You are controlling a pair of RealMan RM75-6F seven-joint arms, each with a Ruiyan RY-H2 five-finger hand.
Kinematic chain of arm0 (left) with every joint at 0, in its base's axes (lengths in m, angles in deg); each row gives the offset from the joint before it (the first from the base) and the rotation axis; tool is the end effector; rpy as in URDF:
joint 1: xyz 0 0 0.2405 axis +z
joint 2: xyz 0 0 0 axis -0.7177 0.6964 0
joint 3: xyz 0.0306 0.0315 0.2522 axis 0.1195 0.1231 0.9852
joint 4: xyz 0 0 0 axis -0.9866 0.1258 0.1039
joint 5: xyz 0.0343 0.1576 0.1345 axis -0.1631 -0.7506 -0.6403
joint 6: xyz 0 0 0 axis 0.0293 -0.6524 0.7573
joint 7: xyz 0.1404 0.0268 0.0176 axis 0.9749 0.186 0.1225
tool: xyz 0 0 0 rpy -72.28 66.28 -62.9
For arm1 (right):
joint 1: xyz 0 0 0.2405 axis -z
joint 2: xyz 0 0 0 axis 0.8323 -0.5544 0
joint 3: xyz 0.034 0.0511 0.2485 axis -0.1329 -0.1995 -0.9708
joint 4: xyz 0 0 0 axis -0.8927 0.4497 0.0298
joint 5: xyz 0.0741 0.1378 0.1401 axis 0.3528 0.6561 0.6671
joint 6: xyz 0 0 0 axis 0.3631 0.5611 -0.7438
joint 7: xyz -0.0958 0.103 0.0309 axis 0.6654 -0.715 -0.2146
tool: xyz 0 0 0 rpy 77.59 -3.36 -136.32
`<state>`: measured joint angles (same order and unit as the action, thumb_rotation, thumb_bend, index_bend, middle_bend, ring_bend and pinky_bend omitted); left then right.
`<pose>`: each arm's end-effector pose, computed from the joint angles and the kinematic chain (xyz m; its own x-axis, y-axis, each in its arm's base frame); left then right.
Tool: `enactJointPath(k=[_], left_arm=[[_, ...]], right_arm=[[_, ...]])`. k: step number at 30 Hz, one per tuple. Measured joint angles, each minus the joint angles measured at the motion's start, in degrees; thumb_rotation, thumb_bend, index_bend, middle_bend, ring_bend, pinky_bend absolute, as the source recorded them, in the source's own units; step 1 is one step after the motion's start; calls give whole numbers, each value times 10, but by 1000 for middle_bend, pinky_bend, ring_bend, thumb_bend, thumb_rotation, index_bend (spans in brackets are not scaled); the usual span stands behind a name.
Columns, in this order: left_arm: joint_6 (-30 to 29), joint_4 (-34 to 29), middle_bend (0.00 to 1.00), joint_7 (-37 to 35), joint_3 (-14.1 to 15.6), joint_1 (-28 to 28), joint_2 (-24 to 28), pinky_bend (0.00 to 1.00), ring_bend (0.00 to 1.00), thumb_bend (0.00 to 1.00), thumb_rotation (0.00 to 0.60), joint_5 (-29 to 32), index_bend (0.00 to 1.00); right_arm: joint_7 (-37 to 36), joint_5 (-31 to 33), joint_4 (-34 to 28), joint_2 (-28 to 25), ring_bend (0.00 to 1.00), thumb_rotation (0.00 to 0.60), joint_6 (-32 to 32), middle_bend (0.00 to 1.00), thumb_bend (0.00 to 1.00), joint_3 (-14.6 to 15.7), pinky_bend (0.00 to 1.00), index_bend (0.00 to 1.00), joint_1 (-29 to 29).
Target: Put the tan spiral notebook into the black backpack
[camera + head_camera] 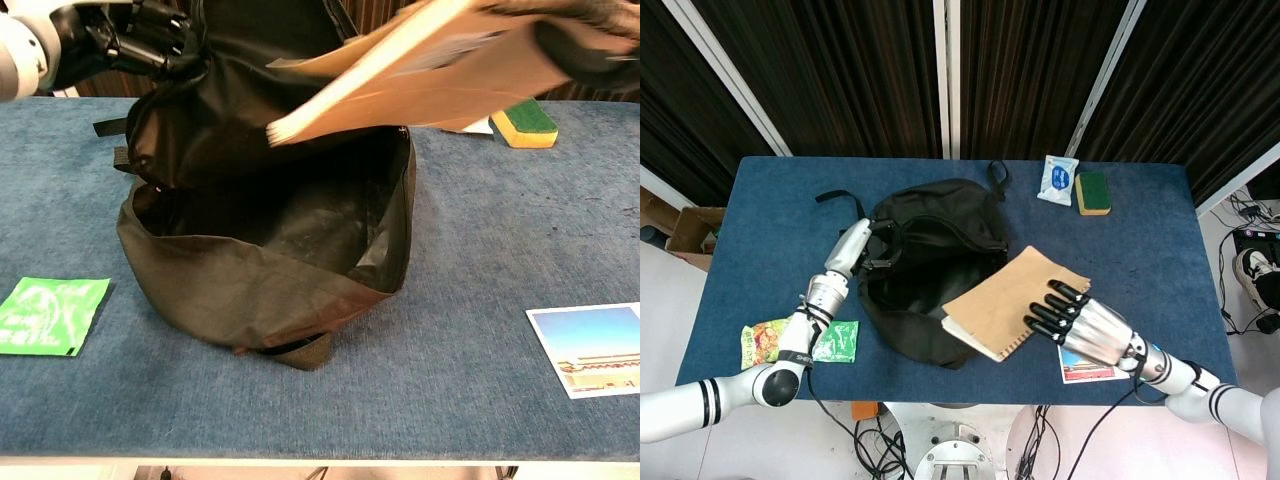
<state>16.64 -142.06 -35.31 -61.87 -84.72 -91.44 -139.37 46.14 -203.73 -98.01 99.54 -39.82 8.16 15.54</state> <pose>-0.1078 0.3535 0.0397 -0.3459 0.3782 0.8587 0.9168 -0.0582 0.3950 -0.1379 -0.2731 0.0805 0.1201 0.4575 0.8811 -0.2422 -0.8472 0.4729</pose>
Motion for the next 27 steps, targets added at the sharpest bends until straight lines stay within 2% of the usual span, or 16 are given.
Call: enactJointPath(k=[4,8,15,21,27], left_arm=[[20,-12,574,-15,-11,-9,21,393,490,463,600,21,554],[32,-19,574,-31,-13,-10,36,393,490,463,600,25,553],[56,-25,572,-68,-10,-9,52,393,490,463,600,16,553],[63,-21,566,-103,-12,-7,56,394,490,463,600,11,553],[70,-27,561,-136,-16,1,72,398,490,462,600,-5,553]], right_arm=[[3,-18,-5,18,668,600,46,823,590,-16,535,946,-45],[-18,-15,22,52,668,600,80,823,588,-27,546,946,-73],[-78,2,133,135,674,600,108,829,584,-35,626,952,-103],[-145,24,239,221,691,600,100,844,584,-37,693,978,-117],[-181,43,321,263,695,600,102,845,583,-30,733,978,-127]])
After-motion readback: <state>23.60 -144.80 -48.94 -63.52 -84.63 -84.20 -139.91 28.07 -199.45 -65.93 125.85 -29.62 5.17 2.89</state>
